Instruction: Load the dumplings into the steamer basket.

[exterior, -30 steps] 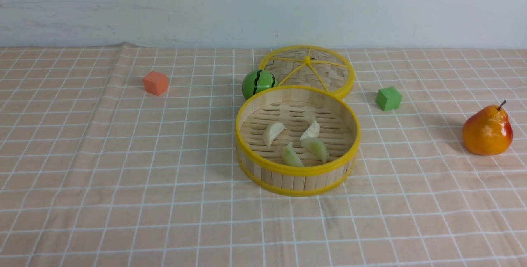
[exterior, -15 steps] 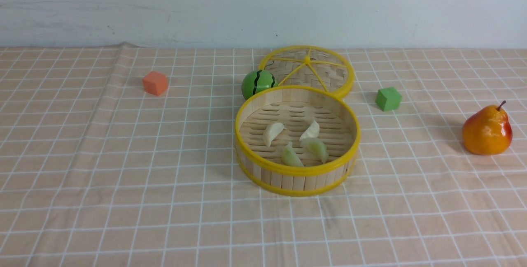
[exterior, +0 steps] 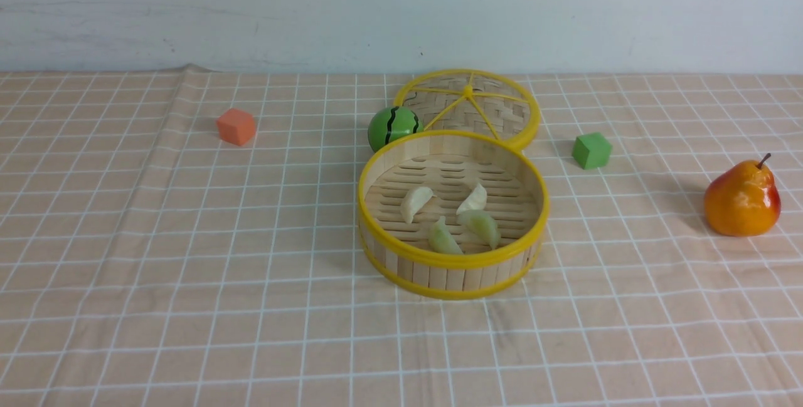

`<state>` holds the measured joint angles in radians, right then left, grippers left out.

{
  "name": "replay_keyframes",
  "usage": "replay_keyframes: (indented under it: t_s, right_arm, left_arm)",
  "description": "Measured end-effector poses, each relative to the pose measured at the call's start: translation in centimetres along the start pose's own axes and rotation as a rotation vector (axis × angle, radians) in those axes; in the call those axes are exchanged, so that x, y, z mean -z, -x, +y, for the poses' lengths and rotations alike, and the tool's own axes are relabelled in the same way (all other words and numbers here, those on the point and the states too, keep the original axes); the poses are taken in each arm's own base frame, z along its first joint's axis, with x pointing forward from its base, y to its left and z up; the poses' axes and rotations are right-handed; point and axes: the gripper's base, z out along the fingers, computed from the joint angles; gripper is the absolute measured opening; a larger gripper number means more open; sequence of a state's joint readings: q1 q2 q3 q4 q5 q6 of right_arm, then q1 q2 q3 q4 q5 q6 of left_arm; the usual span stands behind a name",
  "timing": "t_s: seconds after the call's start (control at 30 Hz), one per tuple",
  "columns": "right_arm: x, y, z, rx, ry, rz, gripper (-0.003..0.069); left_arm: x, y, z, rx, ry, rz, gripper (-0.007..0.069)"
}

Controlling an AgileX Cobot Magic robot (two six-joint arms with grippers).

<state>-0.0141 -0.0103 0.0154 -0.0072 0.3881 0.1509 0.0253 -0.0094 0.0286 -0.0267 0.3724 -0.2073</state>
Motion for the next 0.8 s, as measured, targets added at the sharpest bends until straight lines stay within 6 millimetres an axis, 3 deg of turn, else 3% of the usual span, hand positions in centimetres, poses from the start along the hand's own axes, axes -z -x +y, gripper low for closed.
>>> replay_keyframes:
  t_s: [0.8]
  right_arm:
    - [0.0, 0.0, 0.0, 0.0, 0.0, 0.0, 0.0097]
  left_arm:
    - [0.0, 0.0, 0.0, 0.0, 0.0, 0.0, -0.0014]
